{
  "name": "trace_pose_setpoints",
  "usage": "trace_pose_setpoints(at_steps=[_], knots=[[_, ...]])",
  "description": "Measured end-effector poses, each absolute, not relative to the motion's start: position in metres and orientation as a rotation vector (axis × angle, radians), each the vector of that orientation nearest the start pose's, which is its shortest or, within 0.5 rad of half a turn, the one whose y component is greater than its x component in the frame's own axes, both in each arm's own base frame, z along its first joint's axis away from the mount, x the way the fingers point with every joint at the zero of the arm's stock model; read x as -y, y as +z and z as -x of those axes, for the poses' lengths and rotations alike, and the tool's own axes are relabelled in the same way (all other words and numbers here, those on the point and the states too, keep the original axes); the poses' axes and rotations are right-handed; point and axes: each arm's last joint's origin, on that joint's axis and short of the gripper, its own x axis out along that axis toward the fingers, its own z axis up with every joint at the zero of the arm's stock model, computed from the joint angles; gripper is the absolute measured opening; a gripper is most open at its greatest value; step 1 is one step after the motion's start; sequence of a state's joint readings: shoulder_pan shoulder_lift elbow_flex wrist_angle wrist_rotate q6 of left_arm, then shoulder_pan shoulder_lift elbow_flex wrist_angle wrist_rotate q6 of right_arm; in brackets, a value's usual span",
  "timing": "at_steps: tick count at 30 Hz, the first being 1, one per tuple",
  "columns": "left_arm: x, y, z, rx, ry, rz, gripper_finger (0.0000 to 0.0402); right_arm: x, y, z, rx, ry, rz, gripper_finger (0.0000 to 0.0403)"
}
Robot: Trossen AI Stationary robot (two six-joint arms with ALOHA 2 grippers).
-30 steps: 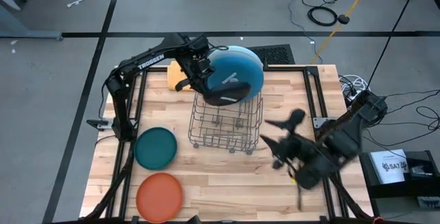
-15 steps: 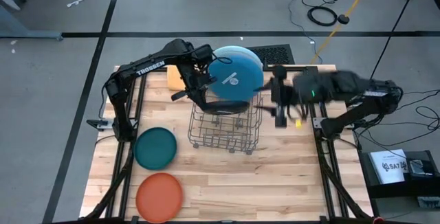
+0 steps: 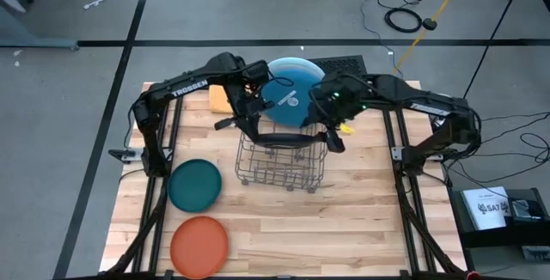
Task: Sort dishes
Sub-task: Put the black plate into the dish rack
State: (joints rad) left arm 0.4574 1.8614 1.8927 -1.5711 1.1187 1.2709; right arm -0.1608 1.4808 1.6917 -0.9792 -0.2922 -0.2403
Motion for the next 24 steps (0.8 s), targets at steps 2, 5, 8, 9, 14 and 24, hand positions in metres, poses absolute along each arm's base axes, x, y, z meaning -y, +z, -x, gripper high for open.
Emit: trace_pose_setpoints(at_steps=[2, 5, 8, 9, 14, 24], knots=[[-0.127, 0.344, -0.318, -0.542, -1.015, -0.012, 0.0000, 0.041, 0.405, -0.295, -0.728, 0.281, 0.028, 0.0228], [-0.127, 0.344, -0.318, -0.538, -1.015, -0.014, 0.0000, 0.043, 0.399, -0.302, -0.736, 0.313, 0.045, 0.0216], [-0.127, 0.344, -0.318, -0.528, -1.019, -0.031, 0.0000, 0.043, 0.395, -0.306, -0.748, 0.334, 0.067, 0.0178], [-0.127, 0.344, -0.318, -0.529, -1.019, -0.031, 0.0000, 0.043, 0.394, -0.307, -0.749, 0.340, 0.075, 0.0158], [-0.128, 0.344, -0.319, -0.520, -1.016, -0.049, 0.0009, 0.041, 0.393, -0.306, -0.732, 0.412, 0.092, 0.0031], [-0.141, 0.371, -0.315, -0.365, -0.969, -0.050, 0.0085, 0.039, 0.386, -0.297, -0.842, 0.458, 0.075, 0.0006]])
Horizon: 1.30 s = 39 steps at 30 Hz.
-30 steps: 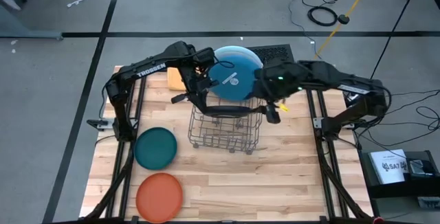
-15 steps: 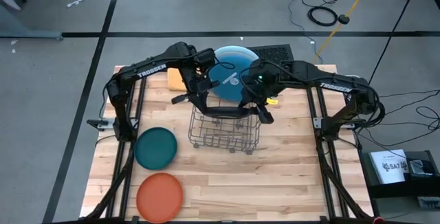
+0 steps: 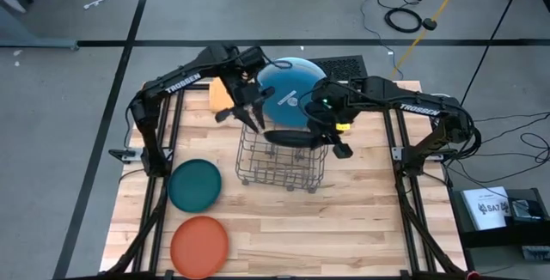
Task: Sort dishes
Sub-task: Put the black plate into the dish rack
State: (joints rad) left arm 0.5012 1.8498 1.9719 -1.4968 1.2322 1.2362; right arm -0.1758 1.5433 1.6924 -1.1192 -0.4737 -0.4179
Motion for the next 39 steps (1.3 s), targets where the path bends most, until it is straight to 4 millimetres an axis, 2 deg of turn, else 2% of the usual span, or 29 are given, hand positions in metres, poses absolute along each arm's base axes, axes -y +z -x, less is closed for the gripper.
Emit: trace_pose_setpoints(at_steps=[3, 6, 10, 16, 21, 24, 29, 34, 39], knots=[[-0.144, 0.387, -0.308, -0.340, -0.941, -0.099, 0.0118, 0.039, 0.385, -0.295, -0.862, 0.466, 0.078, 0.0006], [-0.149, 0.406, -0.302, -0.424, -0.844, -0.171, 0.0140, 0.039, 0.384, -0.294, -0.867, 0.466, 0.076, 0.0006], [-0.149, 0.447, -0.282, -0.392, -0.732, -0.243, 0.0145, 0.049, 0.385, -0.296, -0.839, 0.454, 0.071, 0.0006], [-0.127, 0.511, -0.244, -0.177, -0.616, -0.453, 0.0145, 0.079, 0.366, -0.311, -0.823, 0.509, -0.067, 0.0006], [-0.104, 0.547, -0.216, -0.036, -0.555, -0.557, 0.0146, 0.116, 0.341, -0.317, -0.854, 0.508, -0.194, 0.0006], [-0.094, 0.555, -0.205, -0.012, -0.543, -0.573, 0.0146, 0.136, 0.330, -0.315, -0.866, 0.501, -0.267, 0.0006], [-0.091, 0.555, -0.198, -0.051, -0.501, -0.568, 0.0146, 0.160, 0.315, -0.315, -0.834, 0.535, -0.361, 0.0006], [-0.094, 0.551, -0.201, -0.107, -0.455, -0.556, 0.0146, 0.173, 0.299, -0.316, -0.865, 0.524, -0.404, 0.0006], [-0.097, 0.547, -0.205, -0.129, -0.459, -0.536, 0.0146, 0.178, 0.289, -0.320, -0.880, 0.525, -0.425, 0.0006]])
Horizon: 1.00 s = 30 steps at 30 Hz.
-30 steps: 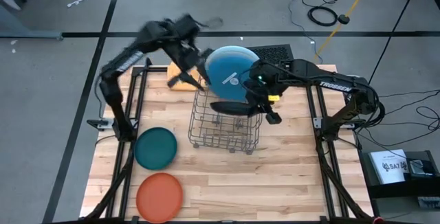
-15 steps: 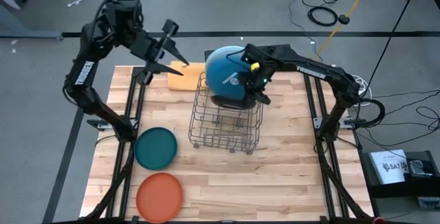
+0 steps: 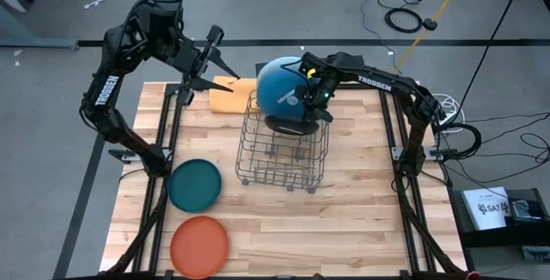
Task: Sort dishes
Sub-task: Put the black plate into the dish rack
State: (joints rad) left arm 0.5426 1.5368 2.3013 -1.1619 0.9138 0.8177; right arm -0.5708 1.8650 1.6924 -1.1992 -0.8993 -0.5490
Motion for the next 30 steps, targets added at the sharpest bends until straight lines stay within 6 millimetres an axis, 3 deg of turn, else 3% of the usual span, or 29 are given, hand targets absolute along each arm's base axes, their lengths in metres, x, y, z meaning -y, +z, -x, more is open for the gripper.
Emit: trace_pose_setpoints(at_steps=[5, 14, 24, 30], knots=[[-0.098, 0.545, -0.207, -0.140, -0.463, -0.525, 0.0146, 0.180, 0.283, -0.323, -0.896, 0.522, -0.449, 0.0019], [-0.098, 0.545, -0.206, -0.145, -0.465, -0.521, 0.0146, 0.181, 0.282, -0.325, -0.909, 0.490, -0.484, 0.0085], [-0.097, 0.541, -0.205, -0.173, -0.475, -0.494, 0.0146, 0.181, 0.298, -0.325, -0.865, 0.402, -0.418, 0.0150], [-0.097, 0.541, -0.205, -0.176, -0.476, -0.491, 0.0146, 0.175, 0.309, -0.324, -0.878, 0.324, -0.315, 0.0165]])
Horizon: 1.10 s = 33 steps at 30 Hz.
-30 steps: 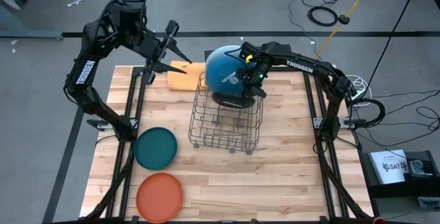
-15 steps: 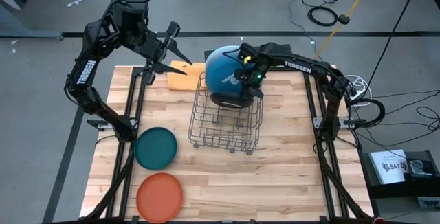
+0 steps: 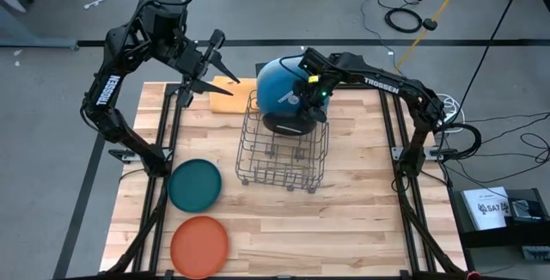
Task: Sort dishes
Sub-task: Put the black plate into the dish rack
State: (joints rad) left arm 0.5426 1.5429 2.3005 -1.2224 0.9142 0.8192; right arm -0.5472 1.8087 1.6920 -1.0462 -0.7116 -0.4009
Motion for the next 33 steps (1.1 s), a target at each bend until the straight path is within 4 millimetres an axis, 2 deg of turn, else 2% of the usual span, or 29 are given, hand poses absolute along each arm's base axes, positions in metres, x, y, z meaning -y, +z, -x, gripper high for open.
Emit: trace_pose_setpoints(at_steps=[10, 16, 19, 23, 28, 33], knots=[[-0.097, 0.541, -0.205, -0.175, -0.477, -0.490, 0.0146, 0.154, 0.330, -0.330, -0.906, 0.114, -0.043, 0.0166], [-0.097, 0.541, -0.205, -0.176, -0.477, -0.489, 0.0146, 0.133, 0.348, -0.337, -0.875, -0.020, 0.213, 0.0167], [-0.097, 0.540, -0.206, -0.178, -0.477, -0.486, 0.0146, 0.117, 0.351, -0.341, -0.879, -0.005, 0.308, 0.0167], [-0.099, 0.537, -0.208, -0.190, -0.480, -0.475, 0.0146, 0.096, 0.345, -0.347, -0.920, 0.096, 0.362, 0.0167], [-0.099, 0.536, -0.209, -0.194, -0.478, -0.473, 0.0146, 0.084, 0.324, -0.356, -1.042, 0.143, 0.358, 0.0167], [-0.099, 0.536, -0.209, -0.197, -0.473, -0.450, 0.0146, 0.089, 0.309, -0.362, -1.168, -0.055, 0.398, 0.0167]])
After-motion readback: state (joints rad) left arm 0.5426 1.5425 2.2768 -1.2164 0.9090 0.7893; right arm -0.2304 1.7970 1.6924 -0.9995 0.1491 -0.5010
